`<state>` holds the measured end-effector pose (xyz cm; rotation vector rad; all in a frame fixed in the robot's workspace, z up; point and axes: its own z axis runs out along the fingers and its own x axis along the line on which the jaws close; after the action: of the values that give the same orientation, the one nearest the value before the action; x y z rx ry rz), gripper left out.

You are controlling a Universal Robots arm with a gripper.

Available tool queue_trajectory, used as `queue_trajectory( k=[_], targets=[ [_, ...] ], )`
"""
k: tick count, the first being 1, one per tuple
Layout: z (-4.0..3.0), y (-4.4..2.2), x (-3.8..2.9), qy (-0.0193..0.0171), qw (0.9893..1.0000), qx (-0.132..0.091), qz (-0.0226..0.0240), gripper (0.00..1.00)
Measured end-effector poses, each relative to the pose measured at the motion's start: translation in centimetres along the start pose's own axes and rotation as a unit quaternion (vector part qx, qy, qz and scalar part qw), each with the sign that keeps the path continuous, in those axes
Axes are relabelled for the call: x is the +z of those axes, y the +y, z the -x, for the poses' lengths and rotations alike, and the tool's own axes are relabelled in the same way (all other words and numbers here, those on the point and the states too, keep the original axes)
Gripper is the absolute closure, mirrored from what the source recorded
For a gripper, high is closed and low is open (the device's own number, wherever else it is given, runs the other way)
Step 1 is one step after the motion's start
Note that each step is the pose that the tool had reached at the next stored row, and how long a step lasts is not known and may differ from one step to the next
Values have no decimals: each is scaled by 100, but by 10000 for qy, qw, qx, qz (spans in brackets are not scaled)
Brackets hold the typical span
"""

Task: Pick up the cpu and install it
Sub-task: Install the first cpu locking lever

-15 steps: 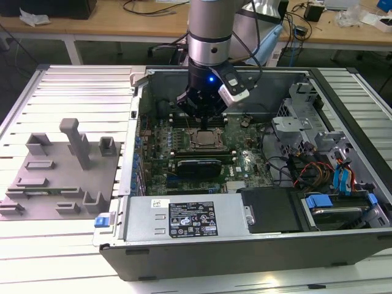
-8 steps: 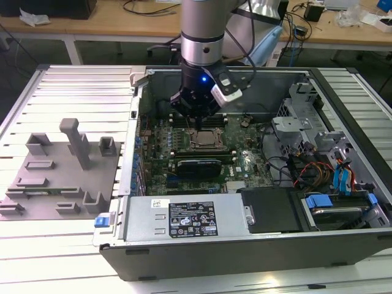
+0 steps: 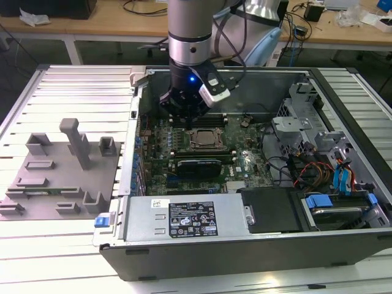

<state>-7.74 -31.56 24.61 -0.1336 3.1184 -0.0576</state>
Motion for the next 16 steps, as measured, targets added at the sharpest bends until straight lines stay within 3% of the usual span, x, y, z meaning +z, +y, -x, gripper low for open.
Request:
queue_trajectory(
  k=[9,16],
  targets=[
    [-45,4,-1,0,10000,2,0,89],
    [-230,20,0,-1,10000,2,0,89]
  ],
)
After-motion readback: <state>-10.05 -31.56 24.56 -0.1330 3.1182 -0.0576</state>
